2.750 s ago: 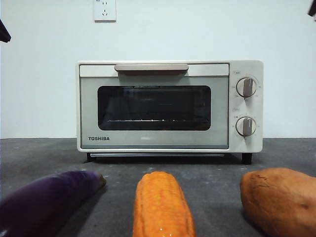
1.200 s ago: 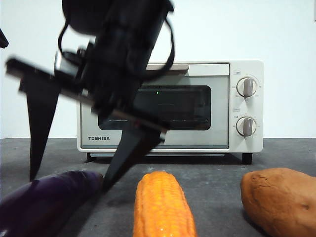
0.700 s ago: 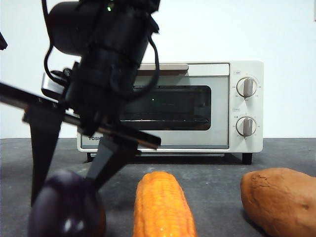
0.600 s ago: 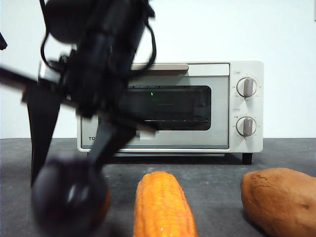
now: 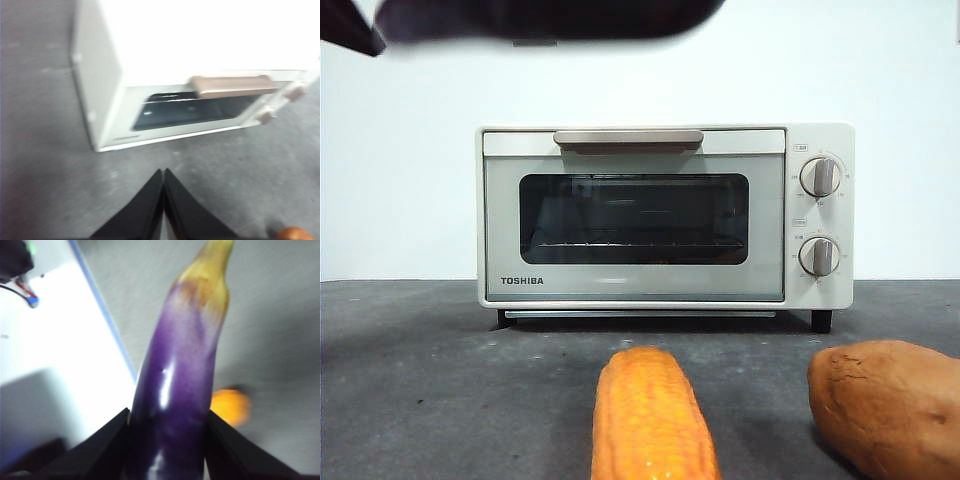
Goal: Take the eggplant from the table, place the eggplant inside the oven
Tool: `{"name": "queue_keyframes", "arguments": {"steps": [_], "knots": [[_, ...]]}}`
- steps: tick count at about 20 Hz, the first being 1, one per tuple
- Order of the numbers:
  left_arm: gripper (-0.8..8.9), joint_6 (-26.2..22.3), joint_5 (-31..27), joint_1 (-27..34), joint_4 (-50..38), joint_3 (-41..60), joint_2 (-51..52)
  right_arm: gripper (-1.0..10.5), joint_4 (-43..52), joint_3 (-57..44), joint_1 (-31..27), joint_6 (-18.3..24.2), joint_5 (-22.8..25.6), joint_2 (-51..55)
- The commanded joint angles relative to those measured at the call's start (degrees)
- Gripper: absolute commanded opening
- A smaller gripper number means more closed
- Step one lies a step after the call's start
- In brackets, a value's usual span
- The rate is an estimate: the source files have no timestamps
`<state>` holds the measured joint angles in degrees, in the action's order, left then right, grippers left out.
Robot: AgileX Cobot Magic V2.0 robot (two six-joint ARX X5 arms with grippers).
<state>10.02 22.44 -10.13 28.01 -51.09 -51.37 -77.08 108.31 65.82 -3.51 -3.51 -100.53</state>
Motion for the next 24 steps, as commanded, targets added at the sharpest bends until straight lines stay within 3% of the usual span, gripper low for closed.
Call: {"name": "queue_keyframes", "arguments": {"steps": [1, 5, 7, 12, 14, 19, 24], "knots": [[0.06, 0.57, 0.11, -2.51, -0.9, -3.43, -3.93, 1.5, -4.39, -0.07, 2.75, 2.75, 6.84, 5.42], [0.06, 0.0, 0.07, -8.09, -0.98, -10.8, -13.53, 1.5, -4.37, -1.55, 5.18, 2.47, 16.13, 16.22], [0.06, -0.24, 0.07, -10.51, -0.35, -15.8, -19.32, 1.5, -4.37, -1.9, 5.31, 0.02, 20.72, 19.71], [0.06, -2.95, -0.37, -15.5, 3.56, -30.38, -34.27, 1.5, -4.37, -9.46, 5.29, -2.91, 27.96, 29.92], [0.06, -4.0, -0.72, -16.87, 6.45, -35.39, -39.23, 1.5, -4.37, -12.96, 5.29, -4.87, 30.18, 33.92], [0.06, -7.04, -8.94, -20.02, 8.41, -40.04, -45.18, 1.5, -4.37, -17.99, 5.29, -8.68, 32.59, 40.81], [0.06, -7.52, -10.05, -21.2, 9.01, -40.68, -47.8, 1.5, -4.35, -20.09, 5.29, -11.78, 33.99, 44.74]]}}
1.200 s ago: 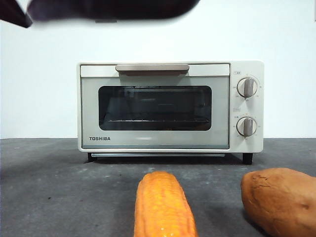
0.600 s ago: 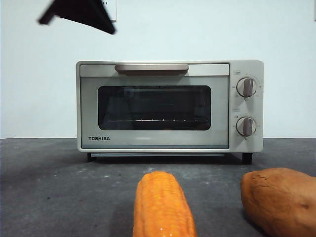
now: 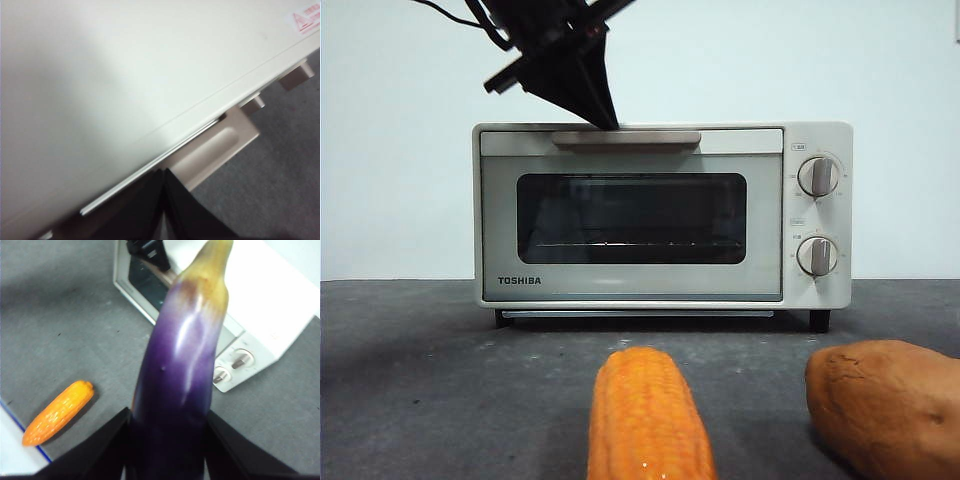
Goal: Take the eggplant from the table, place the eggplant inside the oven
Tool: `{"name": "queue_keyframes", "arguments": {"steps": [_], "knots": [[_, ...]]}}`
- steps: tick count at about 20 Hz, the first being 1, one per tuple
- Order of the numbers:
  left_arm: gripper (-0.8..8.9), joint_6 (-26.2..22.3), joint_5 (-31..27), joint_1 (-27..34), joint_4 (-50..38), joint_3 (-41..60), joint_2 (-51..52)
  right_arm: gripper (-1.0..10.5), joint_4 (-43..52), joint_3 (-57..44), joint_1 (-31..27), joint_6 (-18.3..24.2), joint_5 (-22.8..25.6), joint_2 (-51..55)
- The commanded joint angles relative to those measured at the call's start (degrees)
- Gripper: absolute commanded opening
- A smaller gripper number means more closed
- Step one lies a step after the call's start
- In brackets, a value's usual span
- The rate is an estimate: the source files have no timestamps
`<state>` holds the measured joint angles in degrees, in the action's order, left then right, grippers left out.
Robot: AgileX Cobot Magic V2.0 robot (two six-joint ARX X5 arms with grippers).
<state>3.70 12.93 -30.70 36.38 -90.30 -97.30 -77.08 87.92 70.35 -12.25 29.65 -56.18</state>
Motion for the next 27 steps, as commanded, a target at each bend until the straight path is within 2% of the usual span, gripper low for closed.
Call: {"name": "queue_keyframes", "arguments": {"steps": [1, 8, 18, 21, 24, 27], "knots": [[0.06, -1.25, -0.55, -0.85, 1.36, -1.46, -2.14, 1.5, -4.37, 0.07, 0.76, -3.45, 0.83, 0.9], [0.06, -2.05, -0.48, -3.41, 8.85, -1.53, -2.27, 1.5, -4.37, -0.24, 0.76, -3.82, 2.51, 1.7], [0.06, -6.54, 1.66, -10.75, 23.45, -2.03, -2.25, 1.5, -4.35, -0.28, 0.76, -3.87, 3.58, 0.96], [0.06, -7.37, 1.64, -11.65, 21.4, -2.03, -2.25, 1.5, -4.35, -0.87, 0.76, -3.8, 3.52, -0.13], [0.06, -5.79, 1.62, -10.75, 17.55, -2.03, -1.88, 1.5, -4.35, -1.36, 0.76, -2.62, 3.39, -2.1], [0.06, -5.66, -1.42, -8.7, 17.7, -1.73, -0.63, 1.5, -4.35, -1.36, 0.76, -1.42, 3.39, -5.35]]}}
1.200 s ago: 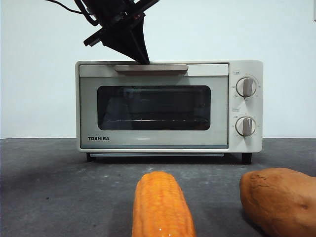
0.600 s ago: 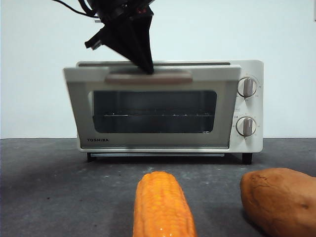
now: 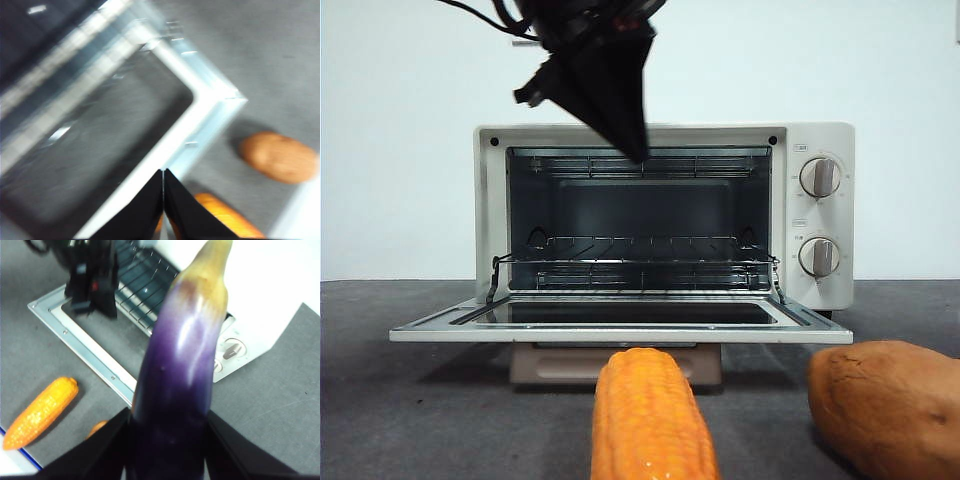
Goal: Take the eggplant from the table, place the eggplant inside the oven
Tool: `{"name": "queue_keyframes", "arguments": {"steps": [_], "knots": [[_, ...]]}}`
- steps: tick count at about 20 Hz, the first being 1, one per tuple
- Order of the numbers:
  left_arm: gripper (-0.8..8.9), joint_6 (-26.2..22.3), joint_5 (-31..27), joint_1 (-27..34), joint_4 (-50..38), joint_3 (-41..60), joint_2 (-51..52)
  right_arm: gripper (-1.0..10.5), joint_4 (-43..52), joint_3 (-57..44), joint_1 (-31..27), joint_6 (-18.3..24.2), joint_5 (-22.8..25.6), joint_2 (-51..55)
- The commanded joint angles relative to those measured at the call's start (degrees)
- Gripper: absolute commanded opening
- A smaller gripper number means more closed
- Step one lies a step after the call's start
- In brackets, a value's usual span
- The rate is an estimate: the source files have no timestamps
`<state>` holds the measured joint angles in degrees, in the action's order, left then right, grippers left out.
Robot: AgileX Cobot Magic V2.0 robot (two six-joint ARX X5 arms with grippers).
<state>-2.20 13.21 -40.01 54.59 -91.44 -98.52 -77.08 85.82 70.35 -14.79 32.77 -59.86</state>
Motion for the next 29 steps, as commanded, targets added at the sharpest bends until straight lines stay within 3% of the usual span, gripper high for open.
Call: {"name": "queue_keyframes", "arguments": {"steps": [1, 6, 11, 16, 21, 25, 29], "knots": [[0.06, 0.35, -3.43, 1.62, -1.38, -0.24, 1.29, 1.5, -4.35, 0.74, 0.76, 1.79, 0.28, -2.91], [0.06, 2.75, -5.33, 8.74, -9.01, 9.62, 10.38, 1.5, -0.09, 0.74, 0.76, 7.61, 0.28, -10.16], [0.06, 7.85, -5.27, 17.99, -21.35, 28.17, 24.3, 1.5, 13.46, 0.74, -0.26, 23.56, -0.59, -18.75], [0.06, 8.94, -4.33, 26.56, -23.19, 40.68, 34.42, 1.5, 25.27, 0.74, -6.16, 36.96, -1.55, -30.47], [0.06, 8.94, -3.89, 30.12, -23.65, 43.89, 37.7, 1.5, 41.42, 0.74, -14.4, 44.85, -1.49, -40.96], [0.06, 9.33, -1.55, 30.14, -25.0, 43.89, 37.7, 1.5, 47.1, 0.74, -18.16, 58.69, -1.05, -47.06], [0.06, 9.33, -0.72, 30.14, -25.55, 43.89, 37.7, 1.6, 50.8, 0.74, -20.17, 60.94, -1.2, -49.72]]}}
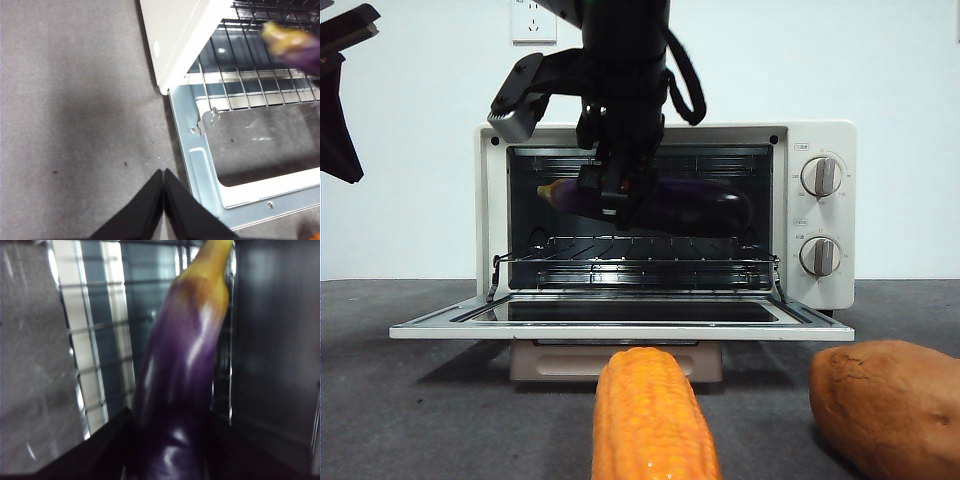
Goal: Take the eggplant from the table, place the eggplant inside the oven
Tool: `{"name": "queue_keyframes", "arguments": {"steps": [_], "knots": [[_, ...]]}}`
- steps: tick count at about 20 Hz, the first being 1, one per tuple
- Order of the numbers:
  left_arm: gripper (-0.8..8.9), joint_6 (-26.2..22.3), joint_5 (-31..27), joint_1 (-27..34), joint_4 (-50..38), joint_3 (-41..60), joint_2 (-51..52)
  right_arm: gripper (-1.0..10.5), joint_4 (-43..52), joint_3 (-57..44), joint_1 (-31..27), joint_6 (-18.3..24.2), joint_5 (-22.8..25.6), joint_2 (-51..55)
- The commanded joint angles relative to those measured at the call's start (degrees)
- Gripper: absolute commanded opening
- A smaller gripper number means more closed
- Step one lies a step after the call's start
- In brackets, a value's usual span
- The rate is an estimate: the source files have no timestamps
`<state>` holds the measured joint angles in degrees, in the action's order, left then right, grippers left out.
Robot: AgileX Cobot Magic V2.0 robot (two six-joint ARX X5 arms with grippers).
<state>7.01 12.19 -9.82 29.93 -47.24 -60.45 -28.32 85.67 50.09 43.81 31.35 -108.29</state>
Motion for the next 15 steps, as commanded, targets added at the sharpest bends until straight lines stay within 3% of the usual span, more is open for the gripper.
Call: {"name": "queue_keyframes", "arguments": {"steps": [1, 5, 15], "knots": [[0.06, 0.13, 0.31, -0.04, -0.9, -0.31, -0.37, 1.8, 3.04, 0.9, -0.09, 2.97, 0.48, -1.79], [0.06, 0.11, 0.31, -0.04, -0.92, -0.31, -0.39, 3.8, 5.6, 0.9, -0.85, 2.45, 1.77, -2.6], [0.06, 0.11, 0.31, -0.04, -0.94, -0.31, -0.39, 3.8, 5.57, 0.9, -0.83, -0.98, 2.1, -2.6]]}}
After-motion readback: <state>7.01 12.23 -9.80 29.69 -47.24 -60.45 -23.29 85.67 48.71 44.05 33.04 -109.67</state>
